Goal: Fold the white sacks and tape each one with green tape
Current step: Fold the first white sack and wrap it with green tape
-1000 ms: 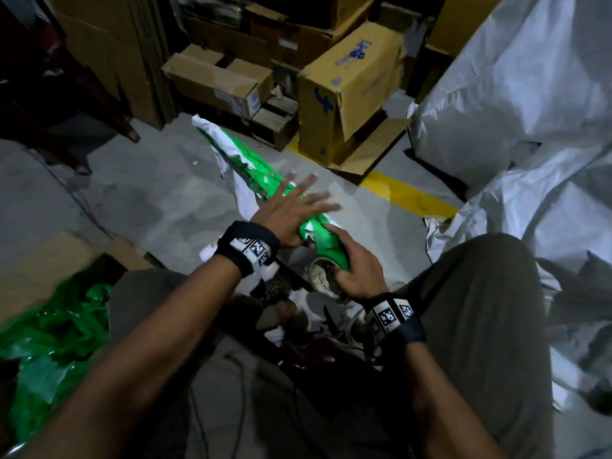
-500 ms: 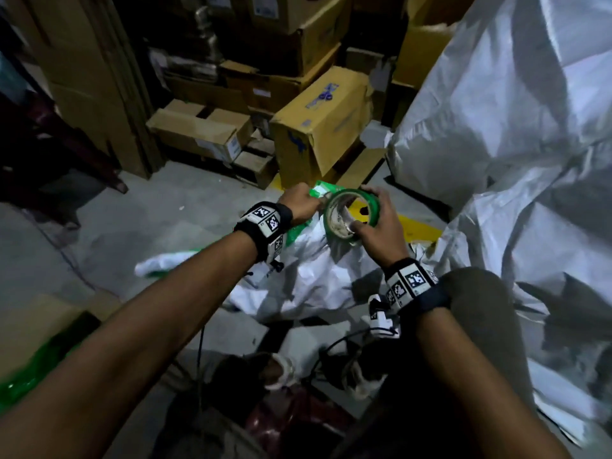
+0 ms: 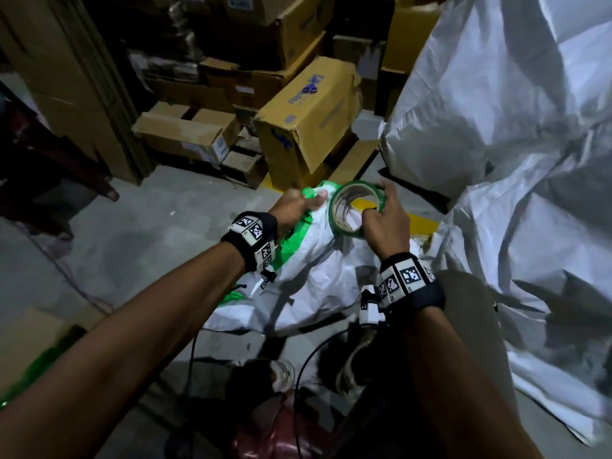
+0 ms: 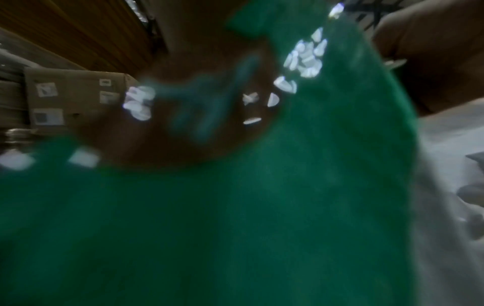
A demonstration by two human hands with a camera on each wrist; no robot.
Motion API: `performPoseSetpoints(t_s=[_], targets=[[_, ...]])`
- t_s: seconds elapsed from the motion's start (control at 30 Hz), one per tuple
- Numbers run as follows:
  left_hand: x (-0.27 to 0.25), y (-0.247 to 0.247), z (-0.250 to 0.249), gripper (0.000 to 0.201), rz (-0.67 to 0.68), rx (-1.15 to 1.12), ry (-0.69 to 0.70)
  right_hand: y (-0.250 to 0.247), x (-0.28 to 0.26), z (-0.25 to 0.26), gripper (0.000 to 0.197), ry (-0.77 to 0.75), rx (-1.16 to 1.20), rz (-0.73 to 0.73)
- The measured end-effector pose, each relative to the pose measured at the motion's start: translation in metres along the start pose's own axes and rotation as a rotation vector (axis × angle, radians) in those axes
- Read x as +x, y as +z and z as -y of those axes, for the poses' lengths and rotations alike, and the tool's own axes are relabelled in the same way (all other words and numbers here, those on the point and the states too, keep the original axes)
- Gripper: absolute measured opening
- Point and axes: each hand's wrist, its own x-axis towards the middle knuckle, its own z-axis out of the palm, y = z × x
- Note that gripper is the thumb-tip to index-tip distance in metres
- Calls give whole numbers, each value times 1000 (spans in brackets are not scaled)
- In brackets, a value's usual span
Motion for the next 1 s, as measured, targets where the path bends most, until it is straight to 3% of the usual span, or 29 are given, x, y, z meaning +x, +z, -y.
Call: performPoseSetpoints(t_s=[0.07, 0.17, 0.27, 0.5, 0.6, 0.73, 0.83, 1.0], targets=[[1, 6, 1, 49, -83, 150, 47, -3, -3, 5, 56, -1, -29, -3], [5, 18, 4, 46, -205, 351, 69, -10, -8, 13, 66, 6, -99, 21], [12, 29, 5, 41, -377, 465, 27, -12, -17, 20, 46, -22, -182, 104], [26, 18, -12, 36, -486, 309, -134, -5, -54, 23, 68, -62, -577, 424], [16, 13, -16, 32, -381, 122, -165, 10, -57, 13, 86, -72, -509, 516], [-5, 4, -18, 41, 207, -527, -225, 25, -47, 2, 88, -47, -461, 585], [-11, 2, -23, 27, 348, -358, -128, 29, -41, -1, 80, -69, -456, 542], [7, 8, -16, 38, 112, 225, -120, 36, -37, -2, 80, -79, -424, 496]])
